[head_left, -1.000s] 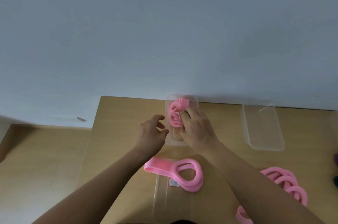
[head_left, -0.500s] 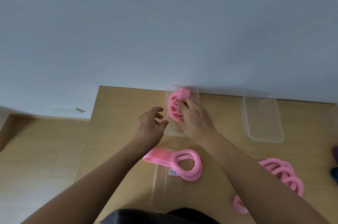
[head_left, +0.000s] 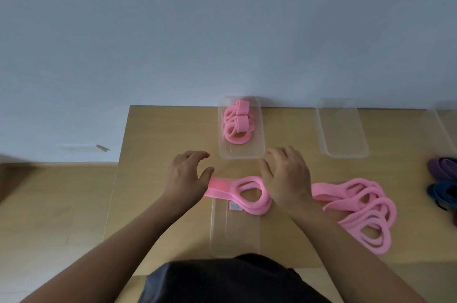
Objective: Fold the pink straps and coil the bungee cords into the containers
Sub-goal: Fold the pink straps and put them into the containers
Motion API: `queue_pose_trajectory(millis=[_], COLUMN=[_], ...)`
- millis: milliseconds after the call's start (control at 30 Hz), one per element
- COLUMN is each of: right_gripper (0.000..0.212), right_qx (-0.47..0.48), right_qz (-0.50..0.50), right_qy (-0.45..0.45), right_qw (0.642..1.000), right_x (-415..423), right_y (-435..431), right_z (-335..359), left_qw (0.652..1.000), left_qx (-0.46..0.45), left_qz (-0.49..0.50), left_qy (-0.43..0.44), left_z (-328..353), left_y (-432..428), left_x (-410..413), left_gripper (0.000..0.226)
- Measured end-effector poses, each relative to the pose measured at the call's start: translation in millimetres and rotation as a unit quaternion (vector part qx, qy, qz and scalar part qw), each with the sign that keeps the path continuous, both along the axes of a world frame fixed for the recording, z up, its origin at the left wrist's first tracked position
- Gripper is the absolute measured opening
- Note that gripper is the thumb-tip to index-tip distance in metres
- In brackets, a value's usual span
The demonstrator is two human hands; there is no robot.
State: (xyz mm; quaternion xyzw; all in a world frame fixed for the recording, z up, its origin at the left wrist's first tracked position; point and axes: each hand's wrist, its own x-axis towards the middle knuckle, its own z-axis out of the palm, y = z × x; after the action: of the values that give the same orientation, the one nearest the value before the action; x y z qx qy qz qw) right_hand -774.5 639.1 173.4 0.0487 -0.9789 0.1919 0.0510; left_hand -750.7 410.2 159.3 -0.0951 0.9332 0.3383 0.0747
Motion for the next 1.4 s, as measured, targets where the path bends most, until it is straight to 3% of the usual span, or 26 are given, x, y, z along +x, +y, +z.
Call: queue_pose_trajectory(millis=[133,233,367,433,667,867,1000,1400], right_gripper=[0.034,0.034,0.013,0.012,0.006,0.013,0.009,0.011], right_qx=[0.073,0.094,0.019,-0.036,-0.135,-0.193,-0.22,-0.17], right_qz=[-0.034,-0.033,-0.057,-0.047,0.11,0.09,0.052,0.087], right_qy=[-0.175,-0.213,-0.168,-0.142,0.001,0.138,0.2,0.354], right_qw=[0.981,0.972,0.984,0.988,0.985,0.967,0.953,0.916], right_x=[33.4,43.2,47.6,48.4,53.0,64.0,84.1,120.7], right_y=[3.2,-2.3,-13.2,-18.1,-31.7,-41.8,-35.7,-9.7], right_z=[-12.2,-14.2,-0.2,14.0,93.8,173.6,214.5,259.3], left_qw=[0.999,0.998,0.996,0.992,0.978,0.957,0.919,0.844], left_qx=[-0.016,-0.023,-0.015,-0.015,0.012,0.221,0.355,0.489], left_qz=[-0.028,-0.053,-0.086,-0.115,-0.207,-0.181,-0.164,-0.192], left_qy=[-0.001,0.013,0.036,0.04,0.036,0.057,0.054,0.11], left_z=[-3.3,1.9,15.8,23.8,66.1,126.4,160.4,225.3], left_y=[-0.3,2.0,-0.6,-2.8,-9.5,-1.0,9.2,43.3], left_x=[21.9,29.9,33.4,33.6,29.5,31.1,40.6,54.3], left_gripper=[0.031,0.03,0.034,0.038,0.053,0.014,0.011,0.009])
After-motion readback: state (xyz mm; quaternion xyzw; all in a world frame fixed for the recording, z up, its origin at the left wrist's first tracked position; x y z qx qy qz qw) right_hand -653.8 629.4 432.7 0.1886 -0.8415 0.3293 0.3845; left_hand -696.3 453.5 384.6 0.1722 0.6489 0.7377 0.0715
